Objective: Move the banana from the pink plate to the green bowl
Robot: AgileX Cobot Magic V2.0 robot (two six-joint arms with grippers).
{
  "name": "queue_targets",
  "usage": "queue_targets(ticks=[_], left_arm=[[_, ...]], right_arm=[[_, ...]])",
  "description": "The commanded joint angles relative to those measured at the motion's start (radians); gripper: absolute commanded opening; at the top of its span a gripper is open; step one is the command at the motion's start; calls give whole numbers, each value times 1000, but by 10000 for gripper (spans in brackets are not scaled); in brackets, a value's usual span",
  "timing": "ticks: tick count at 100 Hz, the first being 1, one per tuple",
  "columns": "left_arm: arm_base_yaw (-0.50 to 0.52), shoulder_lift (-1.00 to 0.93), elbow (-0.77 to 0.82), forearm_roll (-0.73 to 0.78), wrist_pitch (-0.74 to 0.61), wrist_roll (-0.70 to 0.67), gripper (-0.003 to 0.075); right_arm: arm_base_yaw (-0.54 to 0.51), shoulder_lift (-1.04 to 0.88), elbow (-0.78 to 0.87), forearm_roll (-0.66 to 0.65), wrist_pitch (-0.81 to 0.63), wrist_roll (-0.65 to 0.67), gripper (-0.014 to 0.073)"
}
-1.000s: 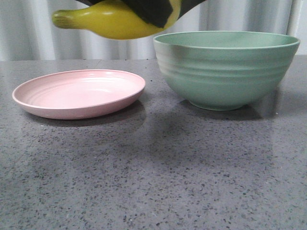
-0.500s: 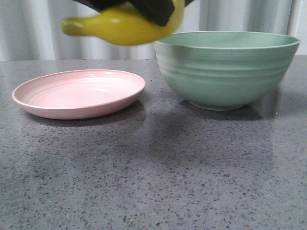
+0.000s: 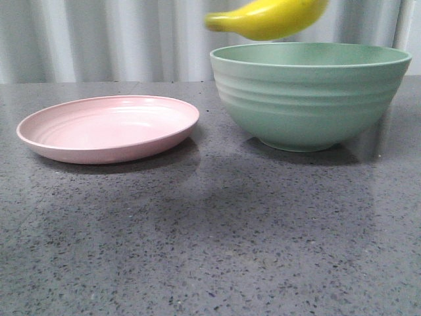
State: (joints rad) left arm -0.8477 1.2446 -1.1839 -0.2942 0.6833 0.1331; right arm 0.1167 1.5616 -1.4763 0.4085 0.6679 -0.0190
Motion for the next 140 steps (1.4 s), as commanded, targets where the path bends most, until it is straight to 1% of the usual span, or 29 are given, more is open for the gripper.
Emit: queue_targets(ticks=[1, 6, 13, 20, 25, 30, 35, 39, 70, 76, 80, 82, 83, 85, 87, 88, 90, 93, 95, 100, 103, 112, 120, 132, 140], left_arm=[[-8, -35, -36, -27, -56, -6, 431], [-8, -35, -36, -27, -60, -6, 431], [-8, -35, -36, -31, -67, -6, 431], [-8, -35, -36, -34, -70, -6, 431], [-8, -35, -36, -36, -70, -6, 431], [-8, -35, -36, -38, -70, -6, 431], [-8, -35, -36, -46, -72, -6, 431], [-8, -35, -36, -50, -74, -6, 431], [-8, -35, -36, -56, -75, -6, 431], [-8, -40, -36, -56, -75, -14, 416], [-8, -47, -36, -56, -75, -26, 382], [-8, -52, -36, -56, -75, -26, 349], [-8, -51, -36, -56, -75, -26, 349], [-8, -57, -36, -56, -75, -26, 318], [-8, -65, -36, -56, -75, -26, 272], [-8, -64, -36, -53, -75, -26, 272], [-8, -71, -36, -51, -75, -26, 233], [-8, -82, -36, -49, -68, -26, 164], [-8, -86, -33, -49, -66, -26, 136], [-8, -103, -27, -42, -64, -26, 23], [-8, -117, -22, -34, -61, -26, -19], [-8, -155, 12, -9, -66, -33, -19], [-8, -193, 57, -8, -99, -33, -19], [-8, -273, 156, -8, -175, -33, -19], [-8, -343, 240, -8, -232, -40, -19]], right_arm=[[-27, -37, -37, 0, -82, -9, -79], [-29, -30, -37, -11, -82, -9, -74], [-29, -20, -35, -44, -82, -9, -25], [-26, -9, -35, -55, -73, -9, 74], [-21, -4, -35, -55, -72, -9, 173], [-17, -2, -35, -55, -72, -9, 246], [-9, -2, -35, -55, -74, -9, 295], [-7, -2, -35, -55, -74, -9, 309], [-3, -20, -35, -63, -56, -9, 304], [-3, -38, -35, -85, -42, -20, 303], [-3, -53, -35, -99, -29, -20, 285], [-3, -57, -35, -108, -22, -20, 265], [-3, -63, -35, -112, -19, -20, 255], [-3, -72, -35, -123, -13, -20, 225], [-3, -80, -35, -137, -4, -20, 188], [-3, -83, -35, -142, -1, -20, 162], [-3, -93, -35, -159, 9, -20, 134], [-3, -106, -35, -180, 23, -20, 63], [-3, -116, -35, -195, 33, -20, 22], [-3, -138, -33, -224, 54, -22, -67], [-3, -151, -33, -238, 65, -22, -77], [-3, -200, -14, -262, 74, -35, -78], [-3, -256, 26, -262, 67, -67, -78], [3, -355, 133, -262, 14, -86, -78], [3, -435, 235, -262, -42, -86, -78]])
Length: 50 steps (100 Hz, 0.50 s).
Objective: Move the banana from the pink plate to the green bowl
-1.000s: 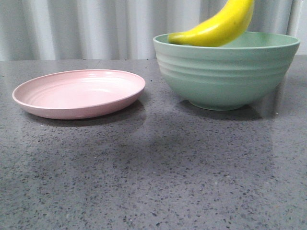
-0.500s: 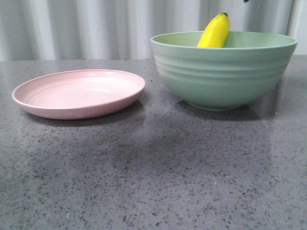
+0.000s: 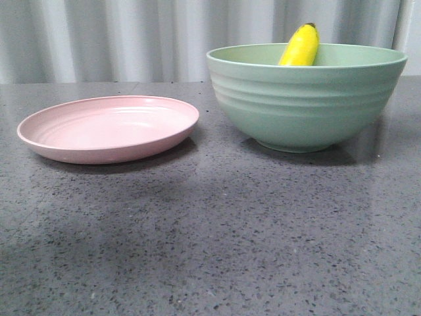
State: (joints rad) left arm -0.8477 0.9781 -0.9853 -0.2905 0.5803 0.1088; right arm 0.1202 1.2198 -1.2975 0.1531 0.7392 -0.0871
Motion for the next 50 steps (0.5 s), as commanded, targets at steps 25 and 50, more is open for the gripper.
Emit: queue_targets(ticks=[25, 50], left_arm=[[-8, -334, 323, -11, -327, -32, -19], [-8, -592, 572, -11, -410, -32, -19]], right_arm=[[-1, -402, 396, -6, -312, -18, -80], [-1, -757, 682, -8, -436, -18, -79]])
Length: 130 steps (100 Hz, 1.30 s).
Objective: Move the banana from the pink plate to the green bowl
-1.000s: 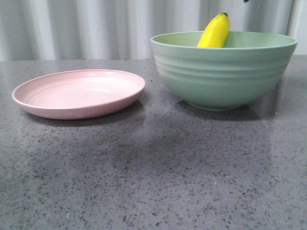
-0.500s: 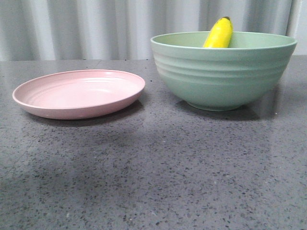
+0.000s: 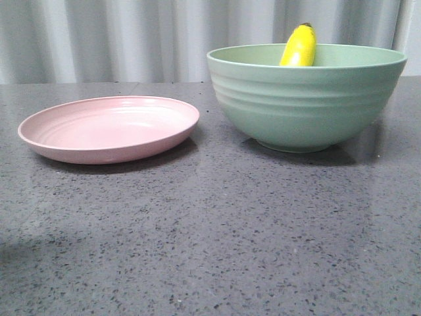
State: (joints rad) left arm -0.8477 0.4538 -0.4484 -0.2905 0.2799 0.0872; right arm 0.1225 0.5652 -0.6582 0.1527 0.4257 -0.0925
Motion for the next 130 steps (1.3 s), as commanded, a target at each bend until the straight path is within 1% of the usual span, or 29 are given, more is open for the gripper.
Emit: queue_targets(ticks=[1, 18, 28, 39, 61, 99, 104, 112, 114, 122, 130], left_arm=[[-8, -74, 40, -11, -113, -11, -19], [-8, -208, 156, -11, -139, -11, -19], [-8, -264, 189, -11, -132, -11, -19], [-8, -278, 202, -11, -134, -11, -19], [-8, -278, 213, -11, -130, -11, -19], [-8, -278, 220, -11, -132, -11, -19], [-3, -278, 222, 41, -135, -11, -19], [30, -278, 224, 291, -137, -11, -19], [44, -278, 224, 328, -139, -14, -19], [128, -278, 231, 330, -154, -55, -19], [229, -278, 252, 252, -197, -61, -19]], right_arm=[[-3, -112, 58, -11, -127, -12, -79], [-3, -354, 233, -76, -196, -12, -79], [-3, -491, 298, -91, -176, -12, -80], [-3, -600, 337, -91, -137, -12, -79], [-3, -548, 347, -91, -134, -12, -79], [-3, -548, 347, -91, -134, -12, -79], [-3, -548, 347, -91, -134, -12, -79], [-3, -548, 347, -91, -134, -12, -80], [-3, -548, 347, -91, -134, -12, -80], [-3, -548, 347, -91, -134, -12, -79], [-3, -548, 347, -91, -134, -12, -79]])
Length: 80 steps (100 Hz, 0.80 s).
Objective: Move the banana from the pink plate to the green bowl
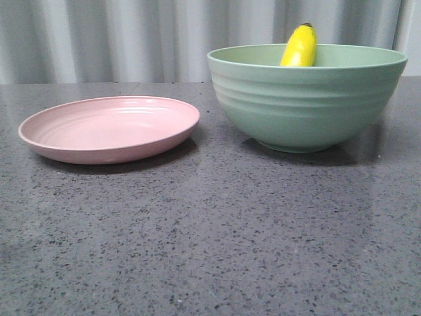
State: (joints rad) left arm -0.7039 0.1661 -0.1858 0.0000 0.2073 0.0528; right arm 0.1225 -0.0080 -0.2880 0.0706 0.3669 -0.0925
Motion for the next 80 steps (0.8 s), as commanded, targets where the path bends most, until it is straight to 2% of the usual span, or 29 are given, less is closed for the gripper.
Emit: queue_targets(ticks=[1, 25, 48, 60, 80], left_arm=[[104, 10, -8, -44, -129, -27, -19], [397, 8, 111, -33, -349, -27, -19], [604, -97, 213, -26, -348, -27, -19], [668, -147, 213, -24, -224, -27, -19], [685, -203, 213, -26, 77, -31, -19]], right_arm=[[-3, 25, -23, -9, -75, -12, -79], [-3, 25, -23, -9, -75, -12, -79], [-3, 25, -23, -9, -75, -12, -79], [-3, 25, -23, -9, -75, -12, -80], [-3, 25, -23, -9, -75, -12, -79]])
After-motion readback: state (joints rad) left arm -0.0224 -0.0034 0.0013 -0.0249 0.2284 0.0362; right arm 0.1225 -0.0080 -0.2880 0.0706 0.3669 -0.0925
